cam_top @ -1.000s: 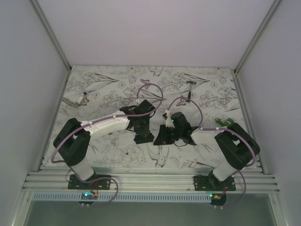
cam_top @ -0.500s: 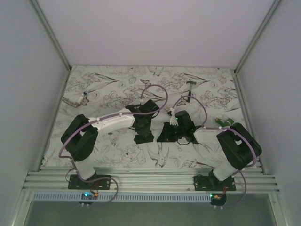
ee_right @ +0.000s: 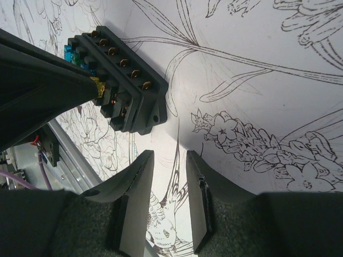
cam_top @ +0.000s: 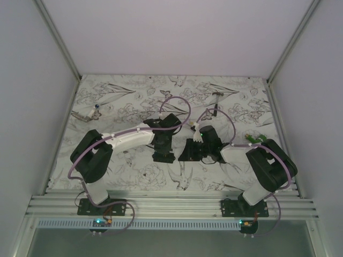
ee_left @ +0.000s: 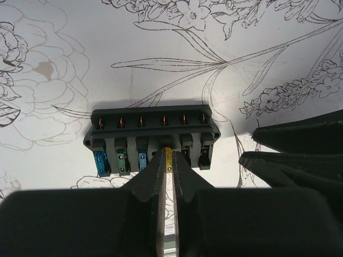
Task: Snap on the fuse box
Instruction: Install the fuse at the fuse box base.
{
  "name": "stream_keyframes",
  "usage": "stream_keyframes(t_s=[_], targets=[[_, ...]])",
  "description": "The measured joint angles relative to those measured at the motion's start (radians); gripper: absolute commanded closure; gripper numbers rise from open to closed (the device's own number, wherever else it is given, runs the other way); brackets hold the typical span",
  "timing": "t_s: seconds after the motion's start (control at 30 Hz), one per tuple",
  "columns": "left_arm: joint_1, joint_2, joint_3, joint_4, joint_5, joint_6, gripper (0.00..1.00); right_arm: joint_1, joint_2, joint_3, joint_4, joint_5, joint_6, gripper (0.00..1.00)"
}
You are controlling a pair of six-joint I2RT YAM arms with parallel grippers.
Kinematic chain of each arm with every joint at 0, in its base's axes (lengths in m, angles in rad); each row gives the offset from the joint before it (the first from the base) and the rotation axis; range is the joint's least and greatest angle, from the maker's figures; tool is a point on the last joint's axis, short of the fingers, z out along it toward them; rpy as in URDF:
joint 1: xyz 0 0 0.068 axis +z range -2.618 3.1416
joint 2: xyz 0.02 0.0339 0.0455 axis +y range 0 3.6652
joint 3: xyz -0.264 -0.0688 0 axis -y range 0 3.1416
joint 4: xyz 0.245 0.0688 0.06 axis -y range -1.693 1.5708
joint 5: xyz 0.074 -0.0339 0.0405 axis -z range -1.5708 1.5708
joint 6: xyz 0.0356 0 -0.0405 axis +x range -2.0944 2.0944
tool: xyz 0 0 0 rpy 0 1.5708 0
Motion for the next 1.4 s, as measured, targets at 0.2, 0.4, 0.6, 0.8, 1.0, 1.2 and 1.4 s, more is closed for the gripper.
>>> stream_keyframes(t_s=[0.2, 0.4, 0.6, 0.8, 1.0, 1.2, 1.4], targets=[[0.000, 0.000, 0.000, 0.000, 0.000, -0.005, 0.94, -0.005, 0.002, 0.000, 0.003, -0.006, 0.000, 0.63], [0.000, -0.013, -0.016, -0.002, -0.003, -0.016, 0.81, -0.005, 0.003, 0.000, 0.004, -0.006, -0.001, 0.63], [0.000, -0.033, -0.024, -0.008, -0.007, -0.019, 0.77, -0.006, 0.005, 0.000, 0.009, -0.010, -0.001, 0.62], [0.000, -0.051, -0.024, -0.008, -0.007, -0.019, 0.79, -0.006, 0.005, 0.000, 0.010, -0.010, 0.000, 0.63], [0.000, -0.051, -0.024, -0.008, -0.006, -0.019, 0.82, -0.006, 0.005, 0.000, 0.010, -0.011, -0.001, 0.63], [0.000, -0.049, -0.024, -0.008, -0.006, -0.019, 0.87, -0.006, 0.005, 0.000, 0.010, -0.011, 0.000, 0.63], [0.000, -0.028, -0.024, -0.008, 0.004, -0.019, 0.91, -0.006, 0.005, 0.000, 0.010, -0.011, -0.001, 0.63]])
